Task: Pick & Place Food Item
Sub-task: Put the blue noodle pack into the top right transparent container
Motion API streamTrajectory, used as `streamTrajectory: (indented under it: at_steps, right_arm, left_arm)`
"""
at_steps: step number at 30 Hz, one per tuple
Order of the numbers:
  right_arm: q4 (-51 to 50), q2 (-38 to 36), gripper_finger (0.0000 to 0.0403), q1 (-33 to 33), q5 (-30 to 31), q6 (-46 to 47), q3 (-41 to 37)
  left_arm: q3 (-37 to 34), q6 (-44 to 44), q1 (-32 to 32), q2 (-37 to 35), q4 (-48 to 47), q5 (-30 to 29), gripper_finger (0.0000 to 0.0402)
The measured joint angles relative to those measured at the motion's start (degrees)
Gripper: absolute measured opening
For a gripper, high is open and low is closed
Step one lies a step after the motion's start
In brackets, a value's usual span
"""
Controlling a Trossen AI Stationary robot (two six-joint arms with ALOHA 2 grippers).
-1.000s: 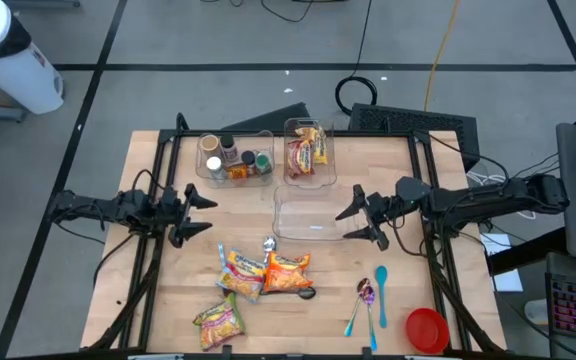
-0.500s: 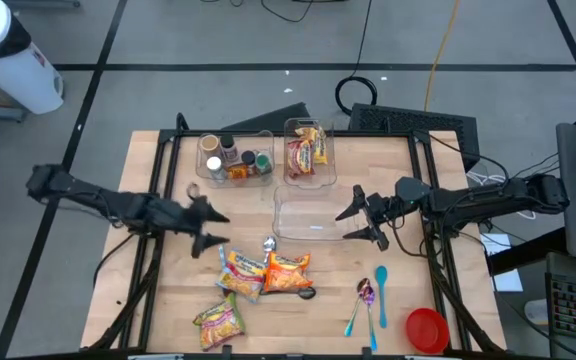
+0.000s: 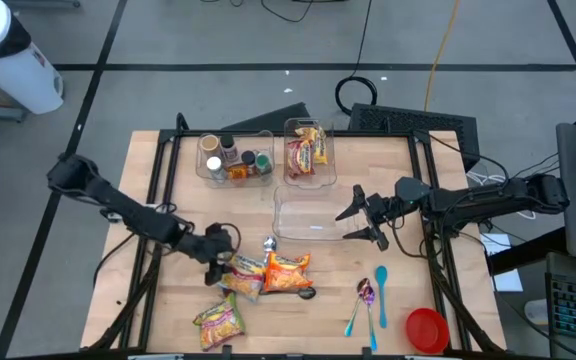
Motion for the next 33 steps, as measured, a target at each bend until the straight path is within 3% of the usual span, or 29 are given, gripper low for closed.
streamTrajectory:
  at_steps: [5, 15, 30, 33]
  right_arm:
    - [0.0, 0.0, 0.0242, 0.0, 0.0, 0.0, 0.0]
    - [0.0, 0.0, 0.0242, 0.0, 0.1, 0.1, 0.0]
    - [0.1, 0.0, 0.0242, 0.0, 0.1, 0.1, 0.0]
    - [0.1, 0.0, 0.0242, 0.0, 0.1, 0.1, 0.0]
  left_arm:
    - [0.0, -1.4, -0.2, 4.6, 0.3, -0.2, 0.0298]
    - [0.1, -1.6, -0.2, 5.2, 0.7, -0.1, 0.0174]
    - [0.0, -1.5, 0.2, -6.5, 1.2, 0.1, 0.0018]
    - [0.0, -1.5, 0.9, -10.3, 1.2, -0.1, 0.0006]
